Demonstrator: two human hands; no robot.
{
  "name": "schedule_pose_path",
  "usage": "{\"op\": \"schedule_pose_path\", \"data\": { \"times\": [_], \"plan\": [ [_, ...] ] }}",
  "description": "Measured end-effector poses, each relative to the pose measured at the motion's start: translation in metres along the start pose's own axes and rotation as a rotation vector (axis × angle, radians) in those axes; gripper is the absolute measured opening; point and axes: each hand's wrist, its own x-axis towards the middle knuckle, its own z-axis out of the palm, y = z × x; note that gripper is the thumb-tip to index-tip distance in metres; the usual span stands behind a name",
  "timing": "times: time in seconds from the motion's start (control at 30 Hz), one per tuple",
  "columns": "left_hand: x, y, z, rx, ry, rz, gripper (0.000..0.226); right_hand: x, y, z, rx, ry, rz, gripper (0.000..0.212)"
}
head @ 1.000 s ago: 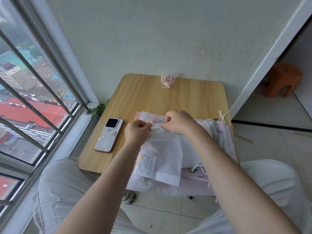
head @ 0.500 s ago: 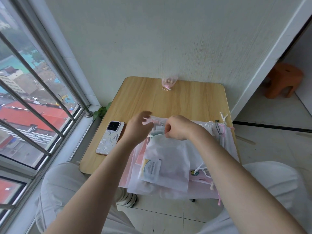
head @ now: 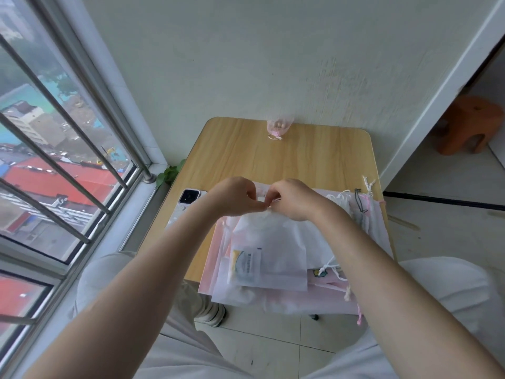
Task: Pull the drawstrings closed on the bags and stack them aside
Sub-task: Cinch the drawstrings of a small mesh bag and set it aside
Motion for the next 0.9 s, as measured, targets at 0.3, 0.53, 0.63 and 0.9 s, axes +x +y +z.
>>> {"op": "schedule_pose_path", "data": {
  "times": [0.3, 0.53, 0.63, 0.9],
  "plan": [
    [-0.011, -0.004, 0.002, -0.811, -0.130, -0.066, 0.026, 0.003, 0.003, 0.013, 0.064, 0.037, 0.010, 0.017],
    [-0.010, 0.000, 0.021, -1.268, -0.147, -0.092, 0.026, 0.003, 0.008, 0.020, 0.219, 0.113, 0.049, 0.005],
    [-0.011, 0.001, 0.028, -1.119, -0.016, -0.227, 0.022, 0.001, 0.015, 0.018, 0.303, 0.044, 0.124, 0.011],
    [-0.005, 0.006, 0.035, -0.863, 0.096, -0.248, 0.023, -0.003, 0.015, -0.002, 0.582, 0.121, 0.103, 0.018]
  ]
}}
